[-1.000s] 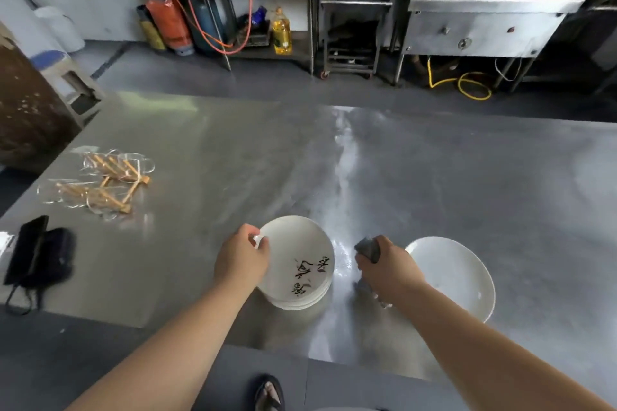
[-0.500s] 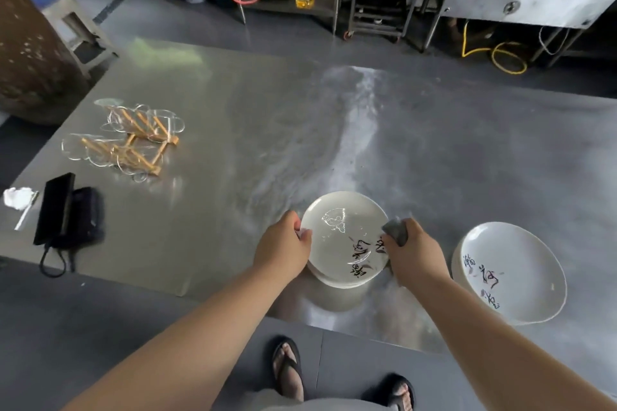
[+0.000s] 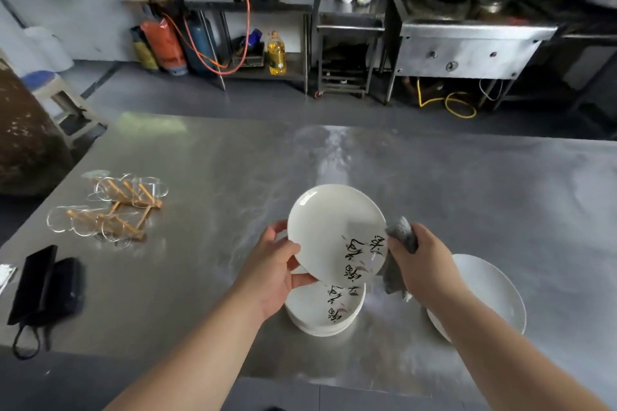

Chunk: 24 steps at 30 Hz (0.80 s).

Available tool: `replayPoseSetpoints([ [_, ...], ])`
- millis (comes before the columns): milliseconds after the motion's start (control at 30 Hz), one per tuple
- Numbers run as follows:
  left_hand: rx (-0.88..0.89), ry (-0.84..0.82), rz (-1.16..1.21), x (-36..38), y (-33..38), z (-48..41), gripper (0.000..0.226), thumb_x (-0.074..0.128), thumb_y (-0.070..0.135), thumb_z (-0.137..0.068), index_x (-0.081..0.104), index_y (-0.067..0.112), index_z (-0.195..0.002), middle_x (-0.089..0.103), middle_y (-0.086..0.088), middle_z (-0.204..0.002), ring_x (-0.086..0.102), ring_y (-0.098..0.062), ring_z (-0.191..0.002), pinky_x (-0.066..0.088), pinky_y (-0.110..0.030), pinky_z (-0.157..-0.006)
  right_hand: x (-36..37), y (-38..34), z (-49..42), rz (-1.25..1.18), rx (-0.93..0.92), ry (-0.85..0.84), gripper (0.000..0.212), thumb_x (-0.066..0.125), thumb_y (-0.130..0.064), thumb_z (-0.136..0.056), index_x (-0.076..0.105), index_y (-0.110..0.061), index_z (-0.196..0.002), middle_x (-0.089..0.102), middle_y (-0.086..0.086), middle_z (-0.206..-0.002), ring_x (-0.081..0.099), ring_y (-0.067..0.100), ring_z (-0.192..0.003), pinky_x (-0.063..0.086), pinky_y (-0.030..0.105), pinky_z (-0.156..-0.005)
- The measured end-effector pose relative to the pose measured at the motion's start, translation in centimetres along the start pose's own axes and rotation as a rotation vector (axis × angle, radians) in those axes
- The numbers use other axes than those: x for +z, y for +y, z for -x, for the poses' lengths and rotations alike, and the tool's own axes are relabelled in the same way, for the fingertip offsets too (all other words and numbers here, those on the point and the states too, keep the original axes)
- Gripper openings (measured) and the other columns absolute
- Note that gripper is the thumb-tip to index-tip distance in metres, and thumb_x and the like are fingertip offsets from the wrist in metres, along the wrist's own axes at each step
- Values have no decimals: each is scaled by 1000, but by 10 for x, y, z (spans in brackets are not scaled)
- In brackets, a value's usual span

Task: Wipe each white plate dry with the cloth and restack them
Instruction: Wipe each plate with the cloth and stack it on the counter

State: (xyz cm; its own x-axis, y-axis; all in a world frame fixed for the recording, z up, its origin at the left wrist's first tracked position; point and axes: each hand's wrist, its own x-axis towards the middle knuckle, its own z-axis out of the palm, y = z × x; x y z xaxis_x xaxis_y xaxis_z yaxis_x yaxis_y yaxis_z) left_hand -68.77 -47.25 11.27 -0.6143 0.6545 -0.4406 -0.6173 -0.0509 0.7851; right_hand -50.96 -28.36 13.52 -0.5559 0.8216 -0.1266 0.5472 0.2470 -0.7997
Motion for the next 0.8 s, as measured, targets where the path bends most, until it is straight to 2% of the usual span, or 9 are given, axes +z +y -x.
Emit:
replayPoseSetpoints([
  [100,61,-107,22,29,21,9,57,55,2,-74,72,30,-121,74,-7,-106,73,-26,-90,62,-55,-74,-40,-31,3,-19,-115,134,27,62,-39,-96,46,-52,-114,67,-33,-75,66,0,-61,46,19,-49],
  [167,106,-179,16,48,33,15,57,51,1,-73,77,31,-114,75,-9,-107,72,-29,-89,62,-53,-73,-60,-53,4,-49,-246,170,32,60,-42,-95,48,-53,-123,69,-32,-88,67,-2,-75,53,24,-62],
  [233,143,-226,19,70,43,23,55,50,-1,-73,79,31,-107,76,-10,-106,73,-33,-88,63,-51,-70,-71,-73,9,4,-435,154,44,59,-36,-94,50,-50,-135,67,-28,-115,62,-3,-106,53,26,-86],
  [333,180,-288,7,97,49,34,52,51,-2,-75,79,26,-109,76,-16,-110,74,-33,-90,63,-47,-68,-61,-81,18,372,-654,-40,64,52,-46,-103,35,-25,-161,25,-5,-170,14,16,-159,16,33,-128],
  [400,181,-285,-2,111,47,43,53,52,-2,-74,79,24,-111,75,-17,-108,72,-29,-85,57,-36,-56,-54,-75,30,607,-718,-158,85,24,-72,-101,13,-20,-167,-8,7,-174,-16,26,-160,-3,44,-130],
  [467,173,-298,-11,120,46,52,56,52,-2,-73,79,25,-112,74,-15,-103,70,-26,-80,52,-32,-53,-59,-67,33,685,-786,-204,97,4,-82,-94,2,-19,-167,-18,9,-172,-24,29,-157,-2,50,-130],
  [633,169,-443,-71,138,45,66,64,49,-4,-75,70,17,-132,73,-24,-115,71,-36,-97,60,-61,-81,-99,-78,17,919,-670,39,104,-9,-80,-88,-10,-10,-164,-27,17,-169,-33,37,-153,-12,54,-127],
  [700,182,-452,-56,150,43,68,67,50,-4,-75,69,19,-134,74,-21,-110,71,-32,-93,60,-57,-80,-105,-85,20,836,-654,47,108,-12,-81,-87,-9,-5,-164,-27,20,-168,-32,36,-153,-10,54,-127],
  [800,191,-431,-31,165,44,70,66,54,-2,-70,75,24,-126,73,-12,-89,64,-23,-73,54,-37,-66,-99,-83,38,639,-873,-80,106,0,-81,-93,3,-4,-165,-12,20,-172,-19,34,-159,1,55,-129],
])
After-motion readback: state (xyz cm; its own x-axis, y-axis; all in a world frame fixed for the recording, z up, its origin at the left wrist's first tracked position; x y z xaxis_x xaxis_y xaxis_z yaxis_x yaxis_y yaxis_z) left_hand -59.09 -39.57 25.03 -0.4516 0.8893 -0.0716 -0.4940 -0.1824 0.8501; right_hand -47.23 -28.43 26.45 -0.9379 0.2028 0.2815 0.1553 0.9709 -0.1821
